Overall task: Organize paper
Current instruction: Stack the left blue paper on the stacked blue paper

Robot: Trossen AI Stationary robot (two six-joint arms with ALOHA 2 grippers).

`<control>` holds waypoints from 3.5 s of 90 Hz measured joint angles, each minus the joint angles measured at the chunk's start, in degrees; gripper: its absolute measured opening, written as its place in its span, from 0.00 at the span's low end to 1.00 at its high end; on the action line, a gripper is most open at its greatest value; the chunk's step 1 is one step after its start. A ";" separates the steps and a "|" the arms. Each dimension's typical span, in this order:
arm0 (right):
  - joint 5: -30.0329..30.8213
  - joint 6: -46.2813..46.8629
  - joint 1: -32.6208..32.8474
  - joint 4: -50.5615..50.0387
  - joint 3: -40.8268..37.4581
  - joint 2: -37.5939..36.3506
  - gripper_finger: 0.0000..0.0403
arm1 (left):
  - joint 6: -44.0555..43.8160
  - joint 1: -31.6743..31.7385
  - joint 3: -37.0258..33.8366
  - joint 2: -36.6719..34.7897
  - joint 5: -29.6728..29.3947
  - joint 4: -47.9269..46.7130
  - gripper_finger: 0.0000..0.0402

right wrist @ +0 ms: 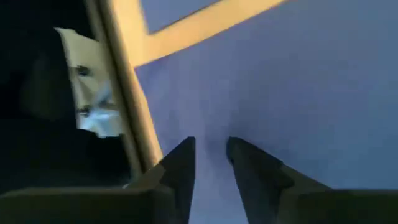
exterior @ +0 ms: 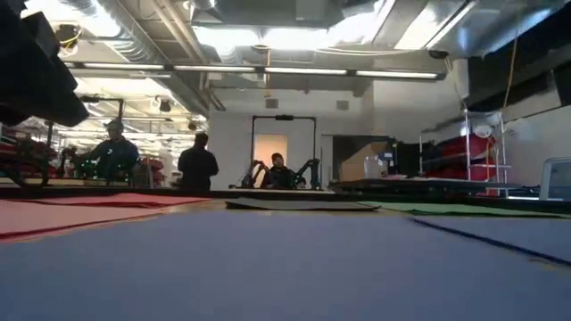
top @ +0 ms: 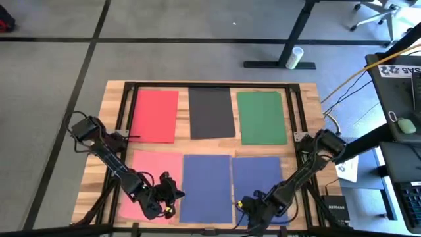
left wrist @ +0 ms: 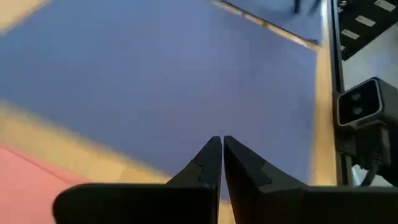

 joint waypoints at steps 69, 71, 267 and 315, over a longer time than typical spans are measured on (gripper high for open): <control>8.84 -8.07 -1.13 -18.92 11.76 -0.94 0.31 | 0.33 1.07 0.00 0.07 0.04 0.02 0.00; 8.98 -8.13 -1.02 -19.32 12.26 -0.52 0.31 | 0.35 1.07 0.00 0.07 0.04 0.02 0.00; 7.55 -22.61 -4.18 -36.07 38.64 11.85 0.00 | -10.22 -2.40 0.22 0.11 3.45 -7.04 0.00; 13.03 -30.72 -6.60 -36.22 43.12 11.68 0.00 | -10.94 -2.79 0.22 0.11 1.79 -7.29 0.00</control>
